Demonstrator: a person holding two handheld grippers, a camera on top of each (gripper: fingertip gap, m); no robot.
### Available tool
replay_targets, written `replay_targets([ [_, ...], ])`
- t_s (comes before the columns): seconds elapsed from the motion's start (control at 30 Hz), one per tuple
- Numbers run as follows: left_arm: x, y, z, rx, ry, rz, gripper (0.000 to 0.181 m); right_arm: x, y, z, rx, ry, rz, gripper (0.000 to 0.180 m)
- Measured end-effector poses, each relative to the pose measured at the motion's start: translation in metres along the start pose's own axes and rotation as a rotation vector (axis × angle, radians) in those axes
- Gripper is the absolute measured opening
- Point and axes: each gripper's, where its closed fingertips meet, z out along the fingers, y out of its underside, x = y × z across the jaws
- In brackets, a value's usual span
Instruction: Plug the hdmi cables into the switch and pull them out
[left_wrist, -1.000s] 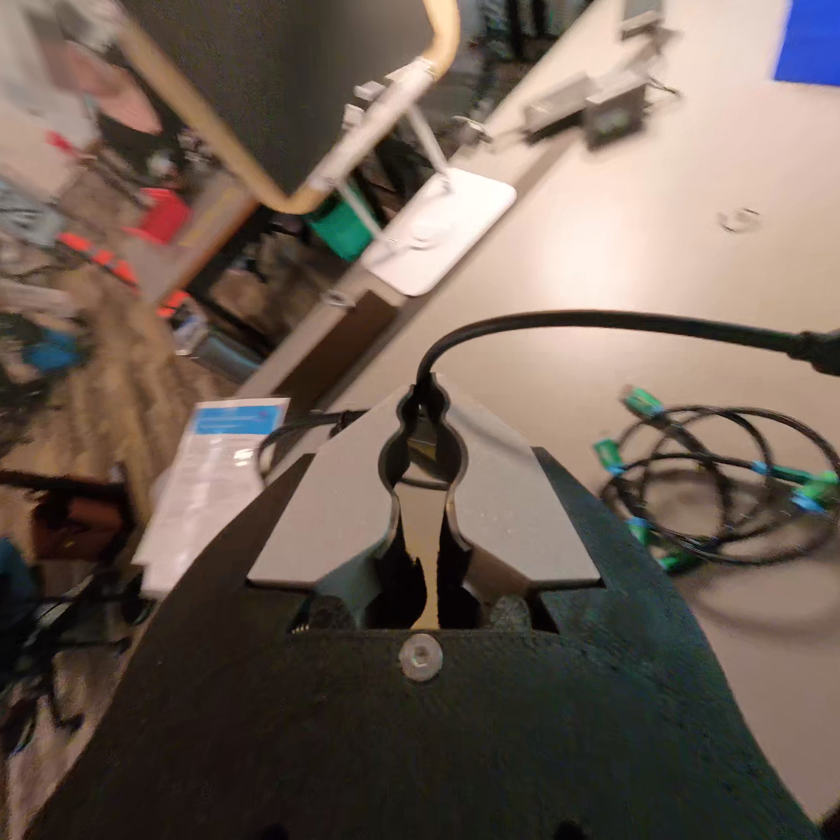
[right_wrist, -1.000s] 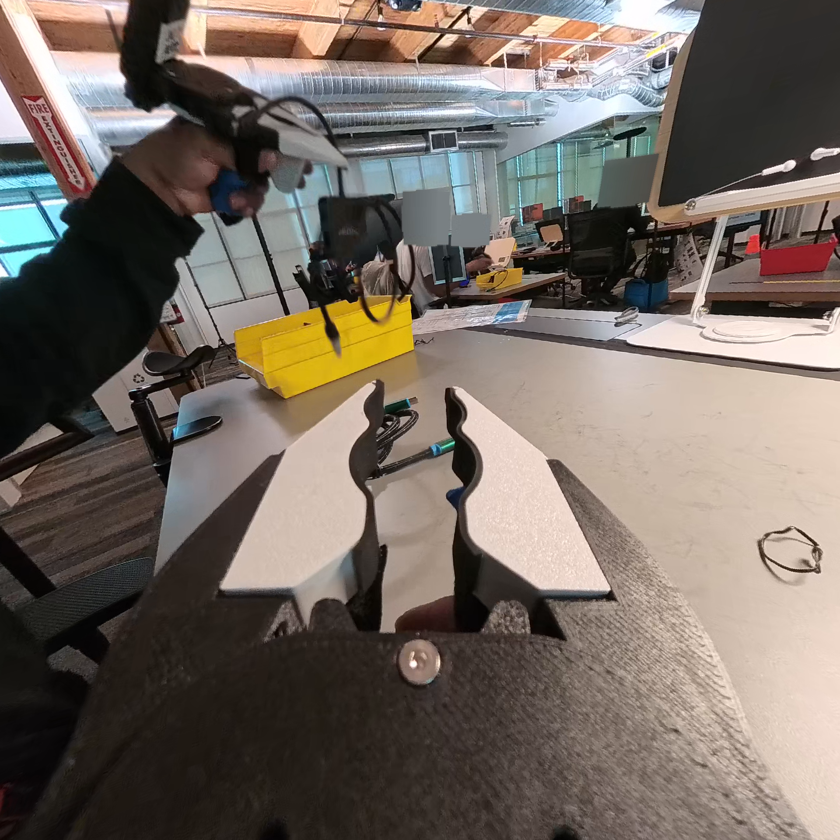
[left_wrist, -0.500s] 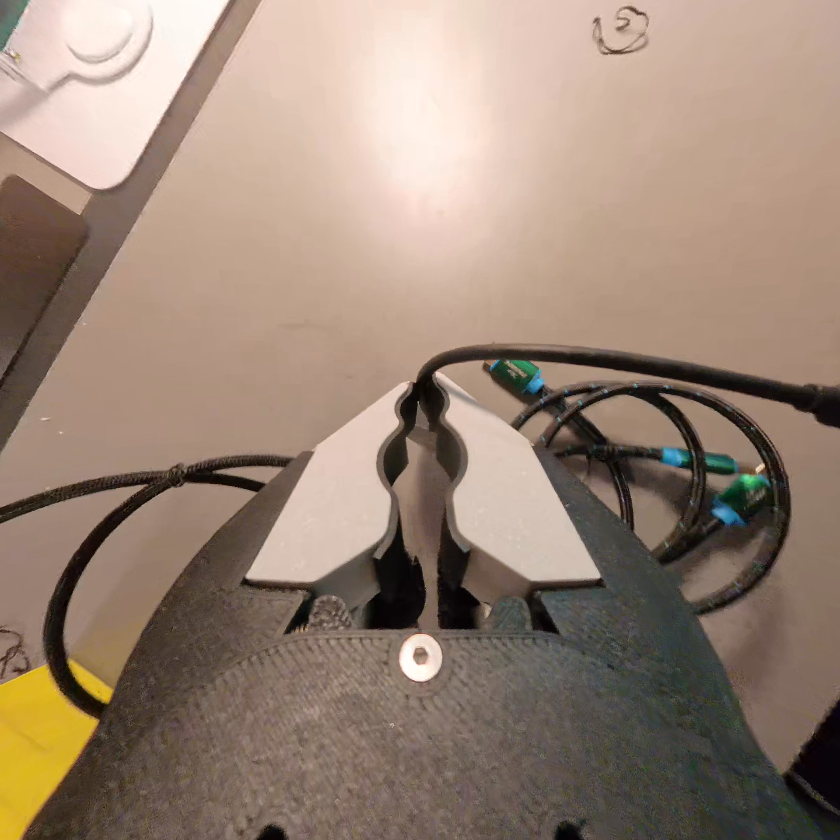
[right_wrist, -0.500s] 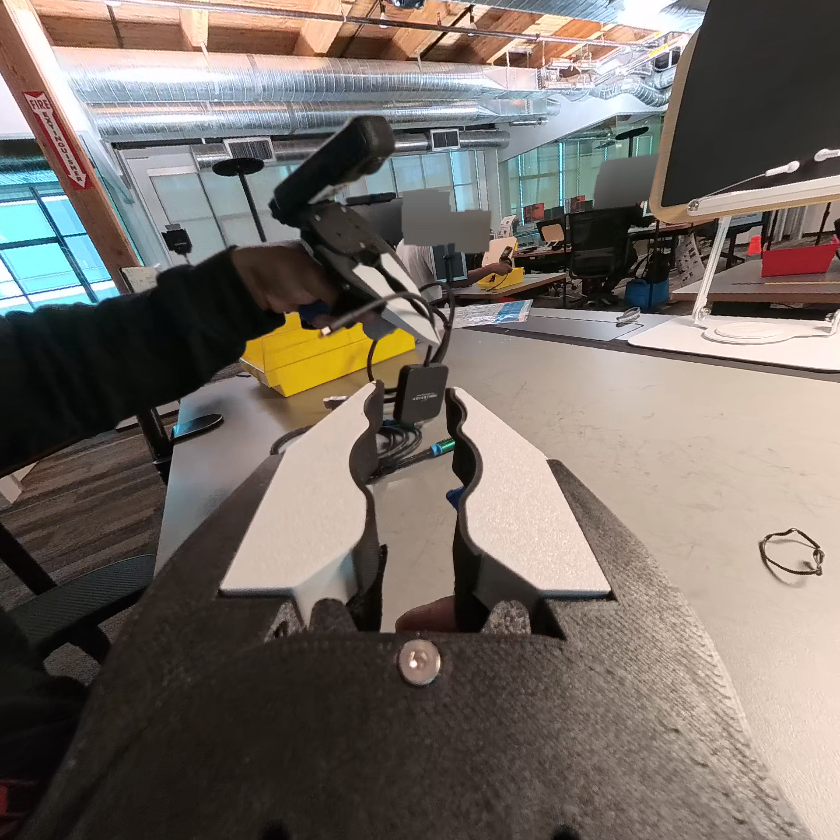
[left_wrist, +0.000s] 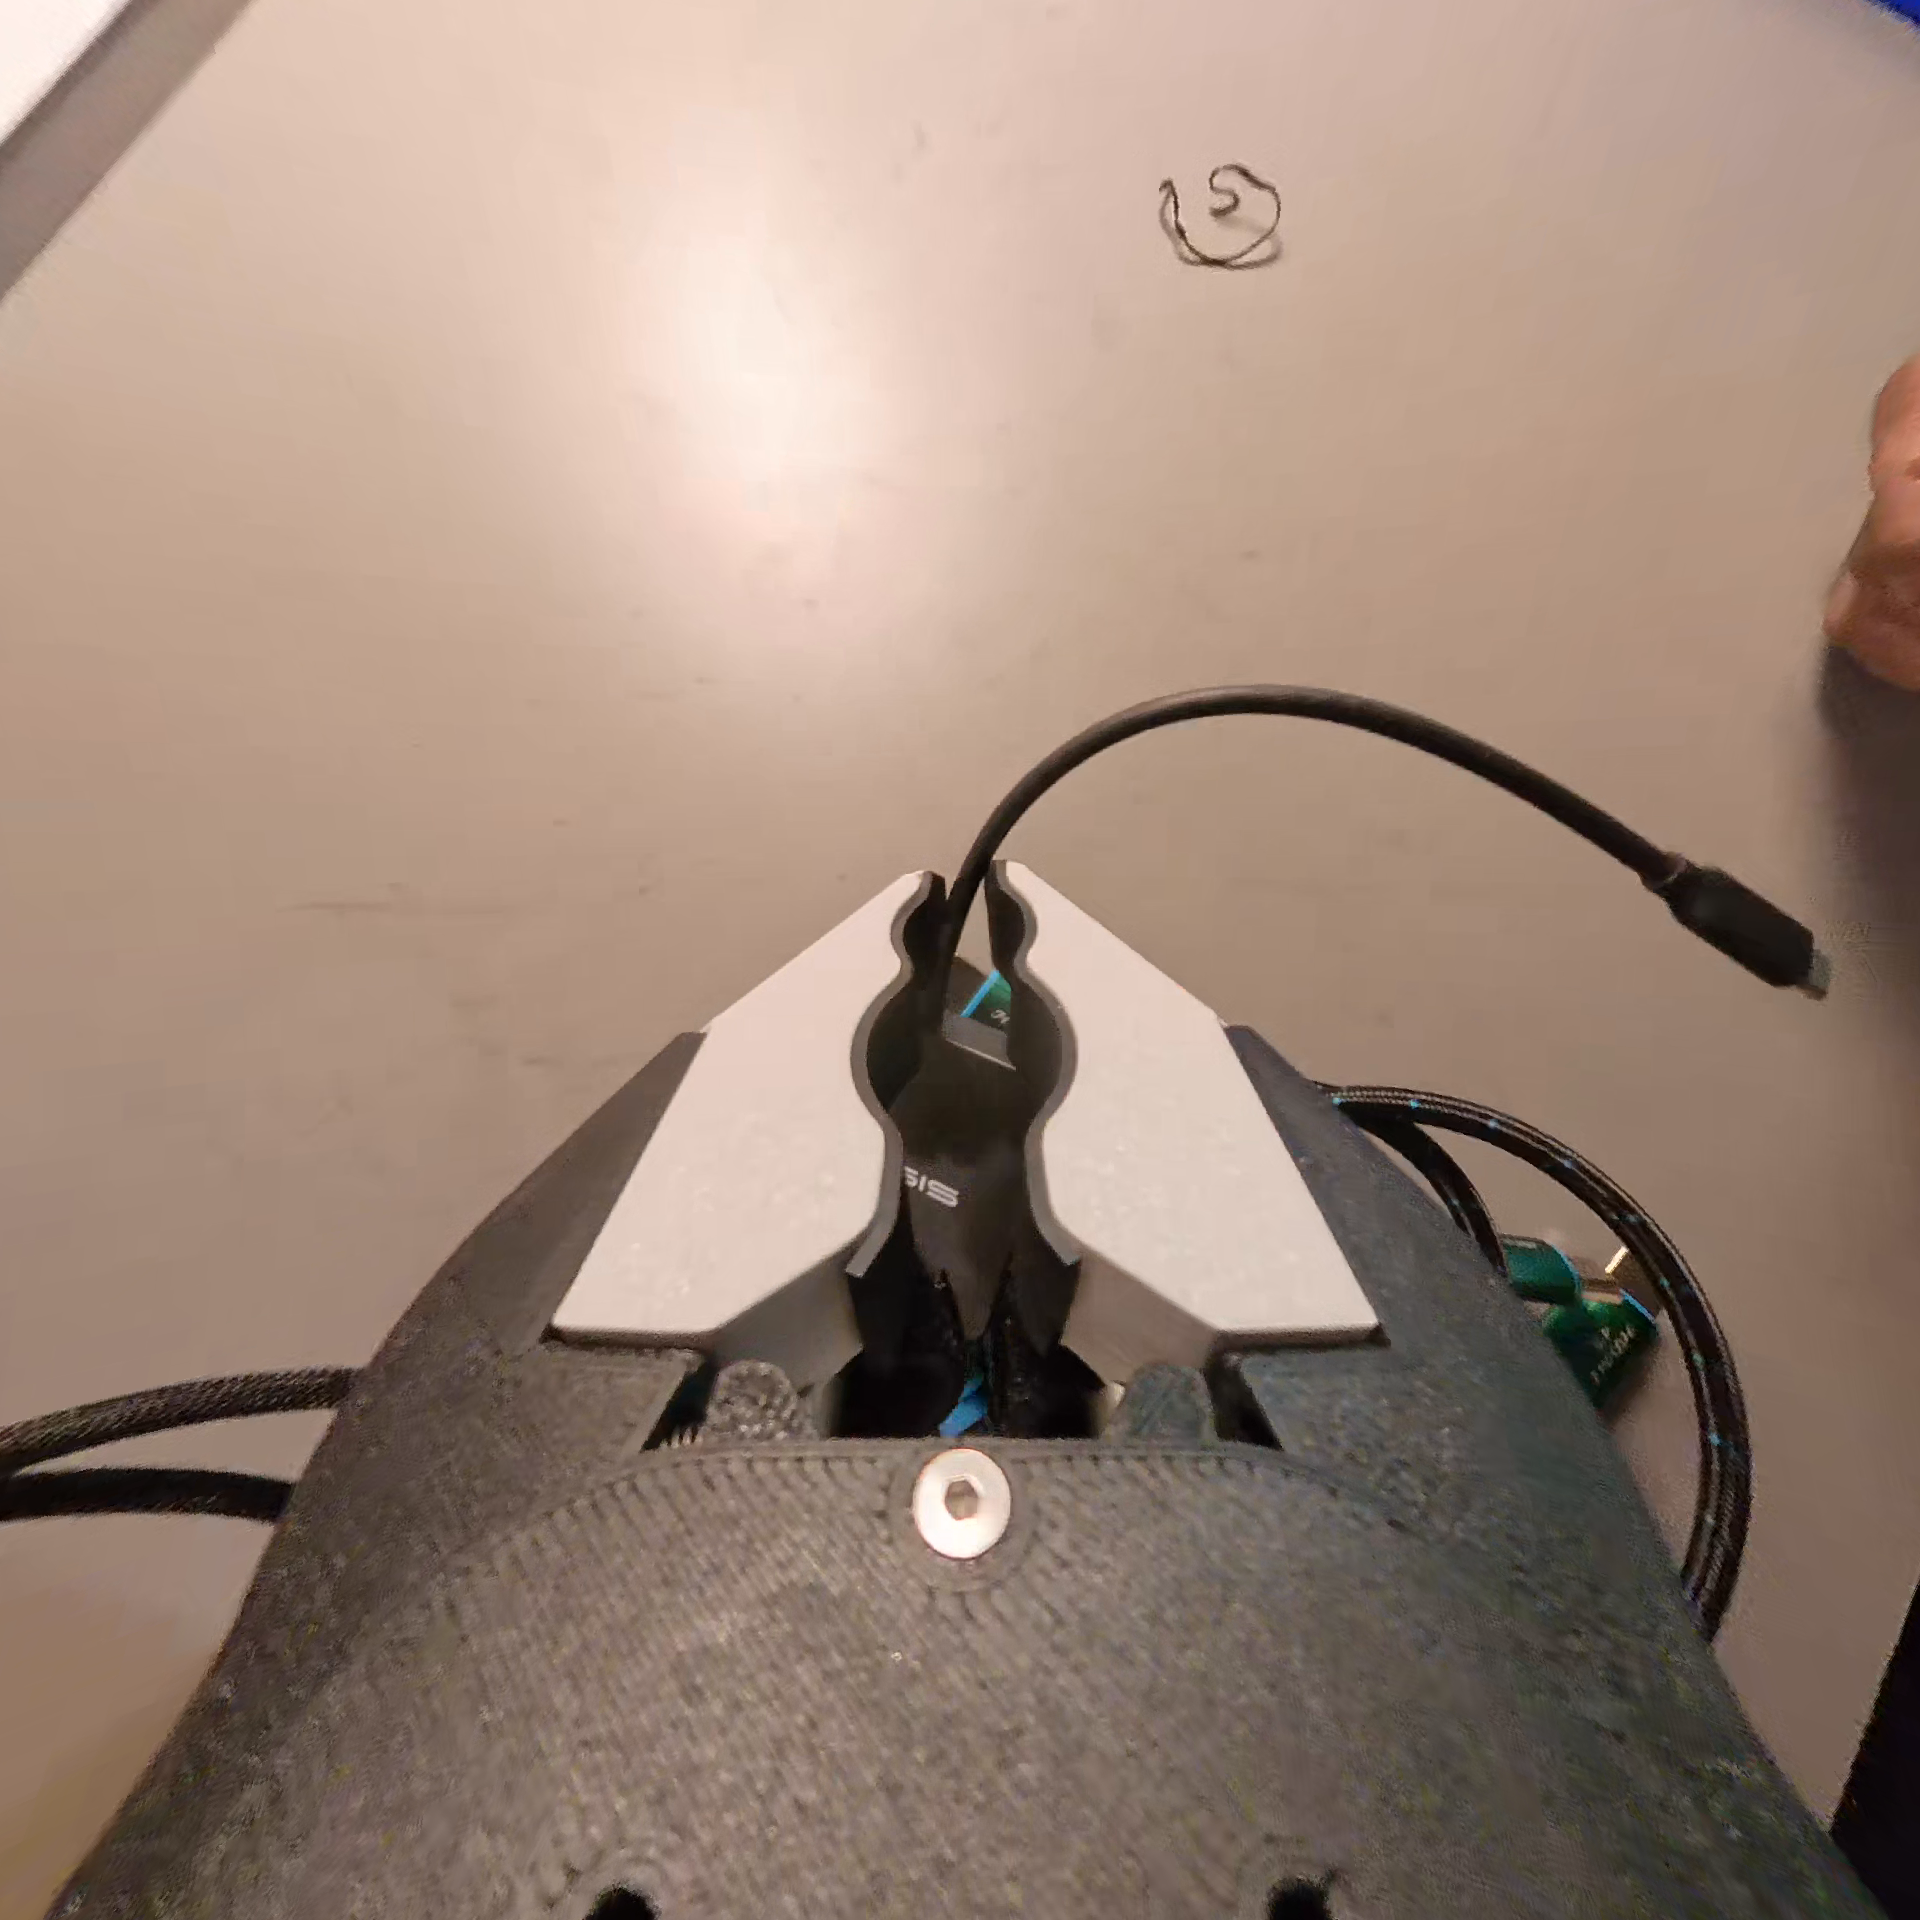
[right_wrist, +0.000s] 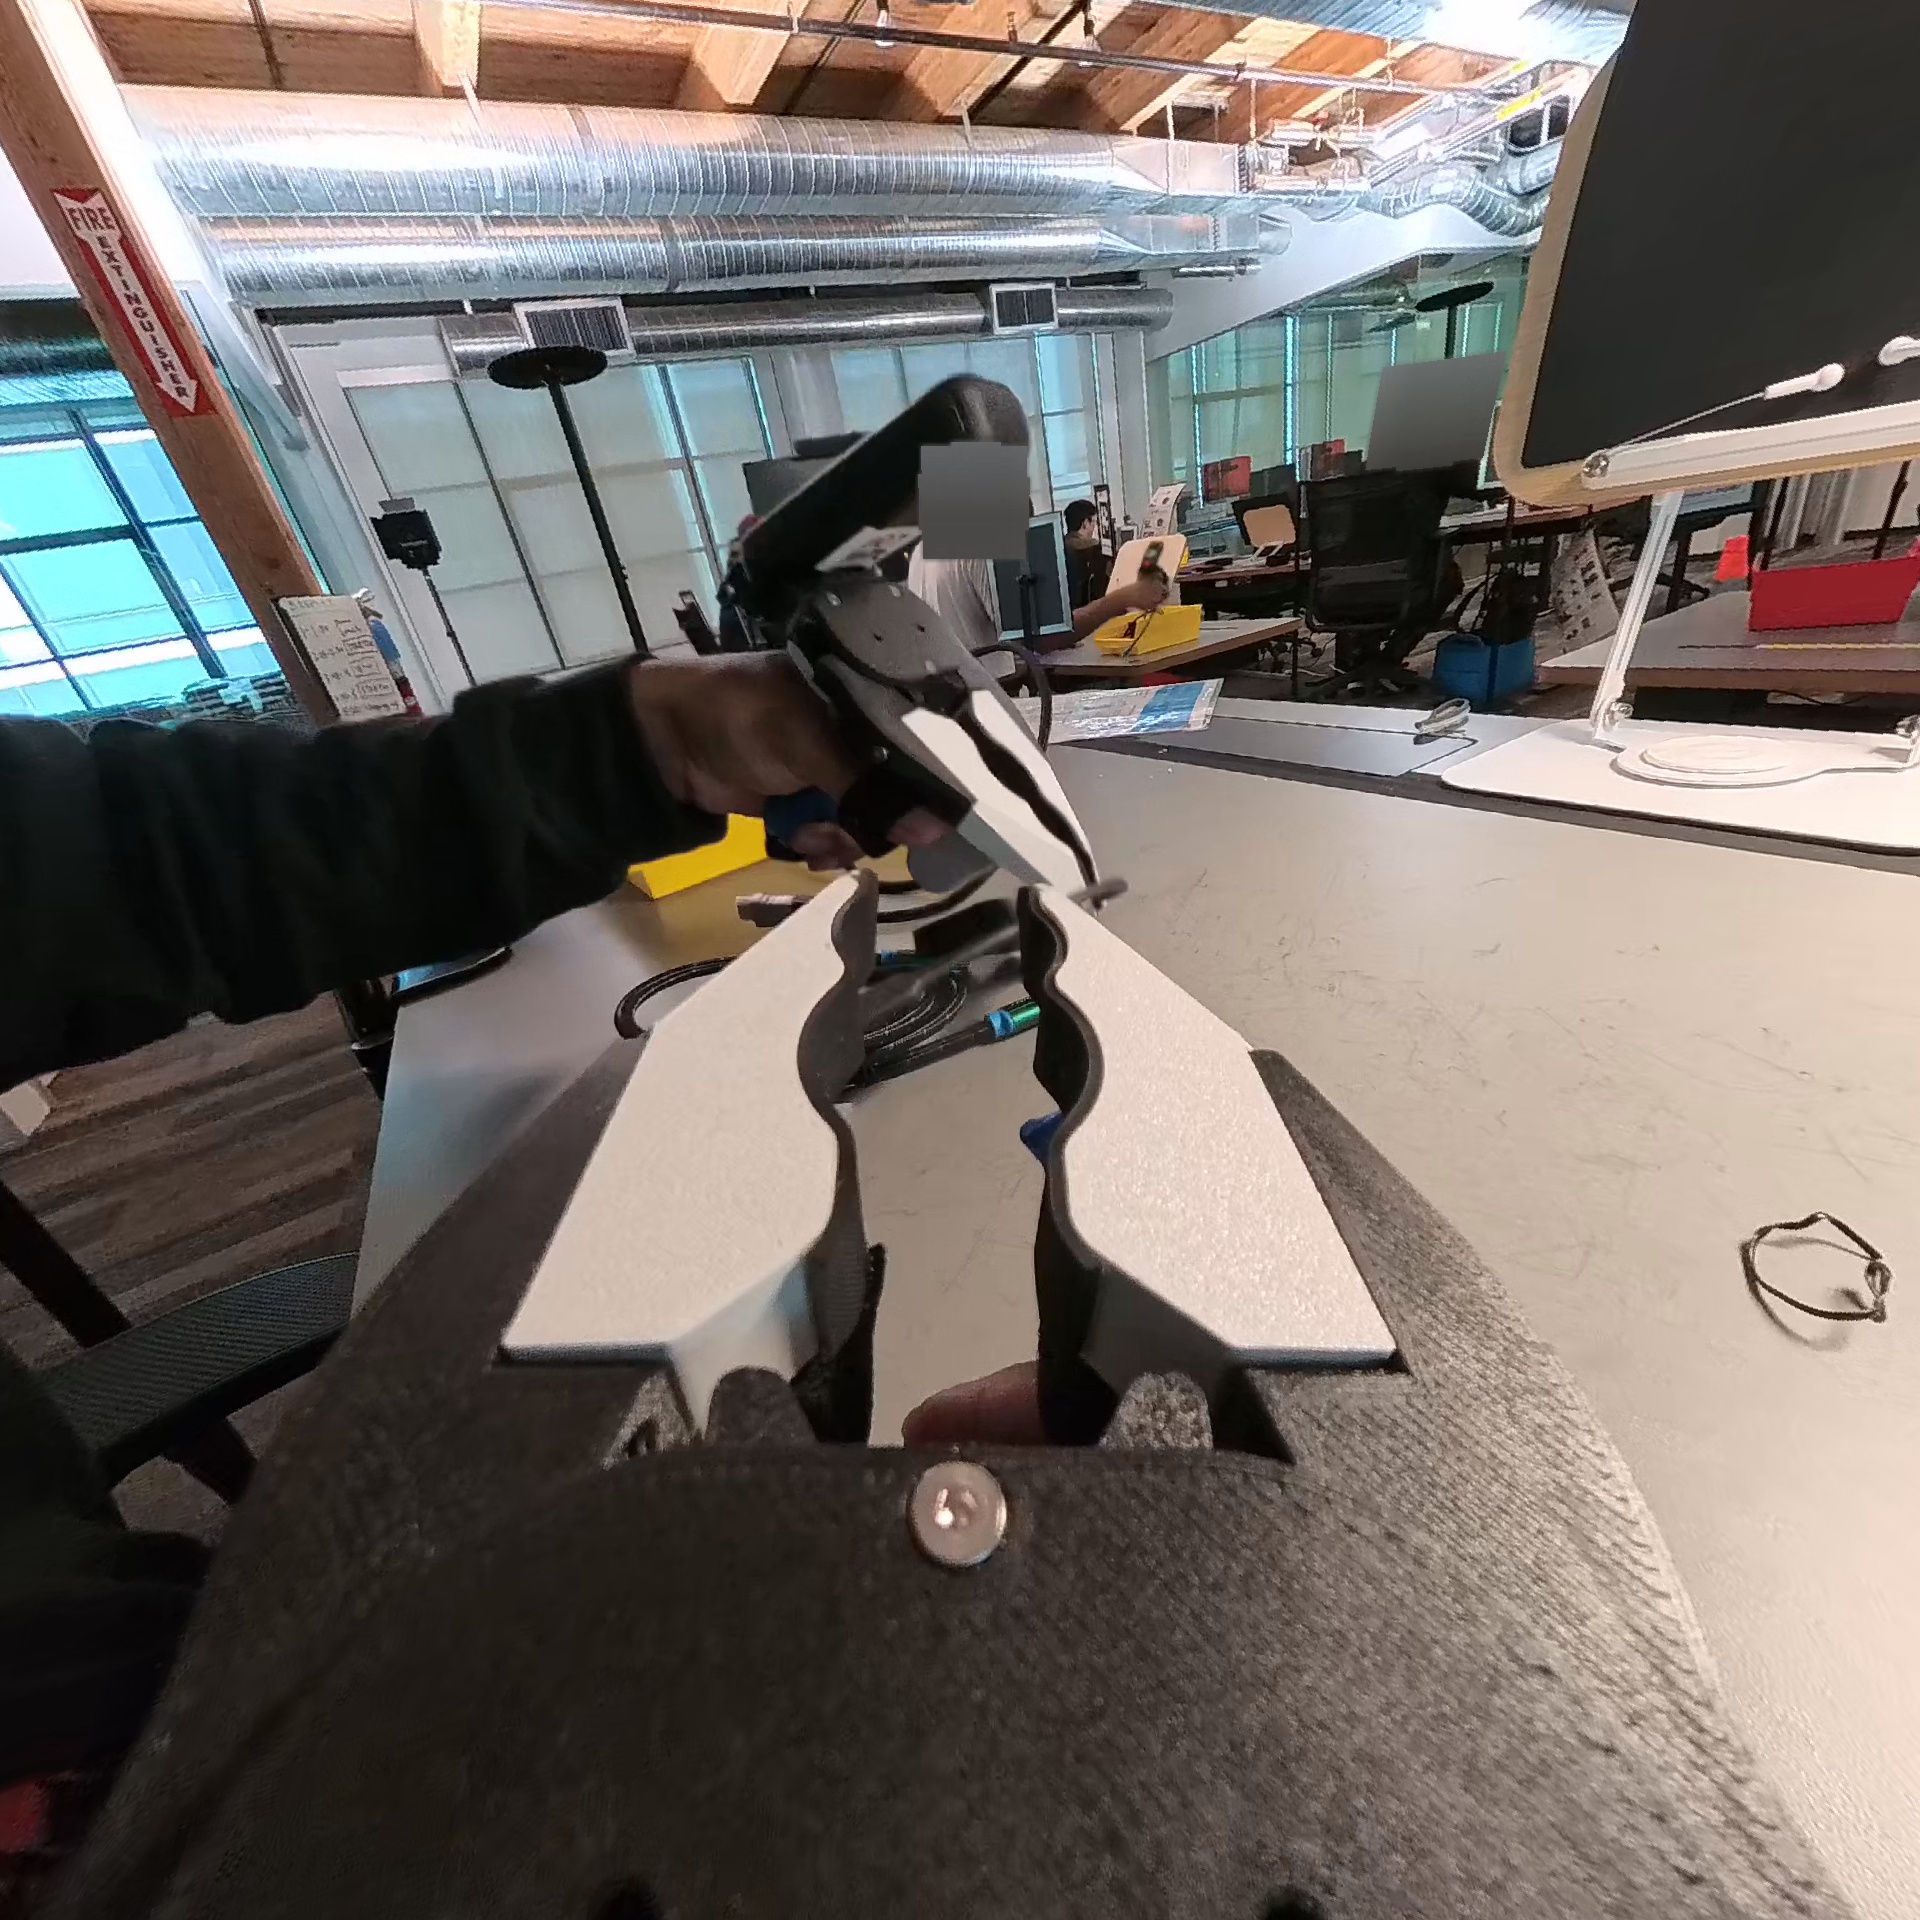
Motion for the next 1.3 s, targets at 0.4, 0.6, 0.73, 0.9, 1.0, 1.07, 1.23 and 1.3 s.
replay_targets([
  [0.4, -0.053, 0.003, -0.073, 0.192, -0.218, -0.132, 0.056, -0.003, 0.001, -0.001, -0.010, -0.006, -0.006, 0.028],
  [0.6, -0.202, 0.080, -0.232, 0.176, -0.728, -0.282, 0.054, -0.005, 0.002, -0.001, -0.013, -0.009, -0.011, 0.028],
  [0.73, -0.255, 0.161, -0.273, 0.055, -0.757, -0.438, 0.053, -0.005, 0.002, -0.001, -0.016, -0.008, -0.006, 0.028],
  [0.9, -0.263, 0.205, -0.253, -0.121, -0.644, -0.385, 0.053, 0.000, 0.002, -0.001, -0.011, -0.002, 0.026, 0.028],
  [1.0, -0.266, 0.213, -0.235, -0.184, -0.609, -0.363, 0.054, 0.003, 0.000, -0.002, -0.001, 0.003, 0.048, 0.028],
  [1.07, -0.267, 0.214, -0.221, -0.206, -0.573, -0.351, 0.055, 0.004, 0.000, -0.001, 0.000, 0.002, 0.056, 0.028],
  [1.23, -0.270, 0.220, -0.207, -0.252, -0.555, -0.331, 0.028, 0.006, -0.001, -0.002, 0.007, 0.005, 0.071, 0.028],
  [1.3, -0.269, 0.221, -0.212, -0.252, -0.562, -0.349, 0.023, 0.007, -0.001, -0.002, 0.010, 0.006, 0.076, 0.028],
])
